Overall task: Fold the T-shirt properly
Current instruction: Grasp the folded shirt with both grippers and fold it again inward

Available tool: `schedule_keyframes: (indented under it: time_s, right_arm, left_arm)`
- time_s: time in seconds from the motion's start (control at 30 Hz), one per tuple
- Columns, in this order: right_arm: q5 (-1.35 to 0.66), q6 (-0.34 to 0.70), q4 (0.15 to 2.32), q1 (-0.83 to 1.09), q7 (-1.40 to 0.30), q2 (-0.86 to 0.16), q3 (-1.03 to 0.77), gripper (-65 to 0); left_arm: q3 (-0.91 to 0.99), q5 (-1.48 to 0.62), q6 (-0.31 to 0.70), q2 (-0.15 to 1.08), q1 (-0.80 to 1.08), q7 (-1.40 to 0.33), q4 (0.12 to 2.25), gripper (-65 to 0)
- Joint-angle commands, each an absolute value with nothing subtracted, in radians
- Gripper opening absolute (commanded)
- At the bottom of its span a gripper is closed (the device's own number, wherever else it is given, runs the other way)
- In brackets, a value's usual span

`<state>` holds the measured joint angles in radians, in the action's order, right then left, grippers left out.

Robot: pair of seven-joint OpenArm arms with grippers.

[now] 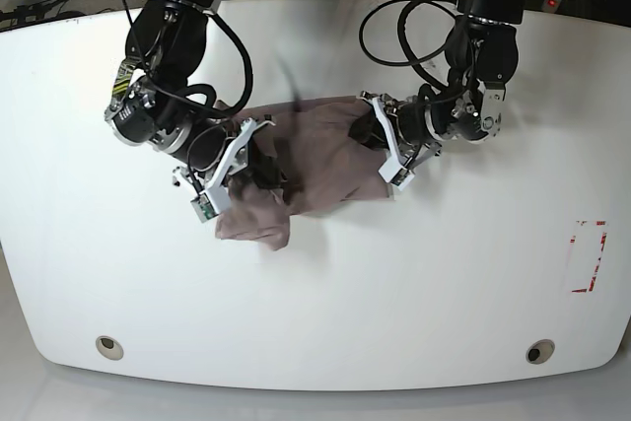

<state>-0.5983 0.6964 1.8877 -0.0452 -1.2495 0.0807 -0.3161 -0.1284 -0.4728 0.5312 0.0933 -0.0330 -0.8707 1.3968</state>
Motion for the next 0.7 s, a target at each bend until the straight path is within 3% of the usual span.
schedule_keyframes:
  time_s: [0.0,0.2,0.33,0.37,0.5,0.57,0.67]
  right_arm:
    - [-0.622,0.698,1.868,-0.067,-1.214,0.127,-0.289,-65.0]
    - [-0.621,0.698,1.716,-0.082,-1.098,0.142,-0.194,-64.5]
    - [-0.621,0.698,1.604,-0.082,-0.978,0.127,-0.165,-42.3]
    - [-0.621,0.698,1.578,-0.085,-0.954,0.104,-0.160,-33.9]
    - [-0.621,0.698,1.544,-0.087,-0.921,0.062,-0.116,-15.5]
    - [-0.630,0.698,1.557,-0.087,-0.928,0.048,-0.090,-12.5]
    - [-0.630,0.698,1.632,-0.077,-0.928,0.022,-0.053,-12.7]
  left_arm:
    - [-0.127,-0.450,0.526,0.079,-0.035,-0.906,1.399,-54.2]
    - [-0.127,-0.455,0.526,0.067,-0.035,-0.906,1.403,-54.2]
    - [-0.127,-0.455,0.526,0.067,-0.035,-0.906,1.403,-54.2]
    - [-0.127,-0.455,0.526,0.067,-0.035,-0.906,1.403,-54.2]
    - [-0.127,-0.456,0.532,0.067,-0.035,-0.906,1.403,-54.0]
    - [-0.120,-0.458,0.533,0.070,-0.035,-0.906,1.403,-53.3]
    - [-0.061,-0.461,0.556,0.064,-0.035,-0.906,1.423,-44.4]
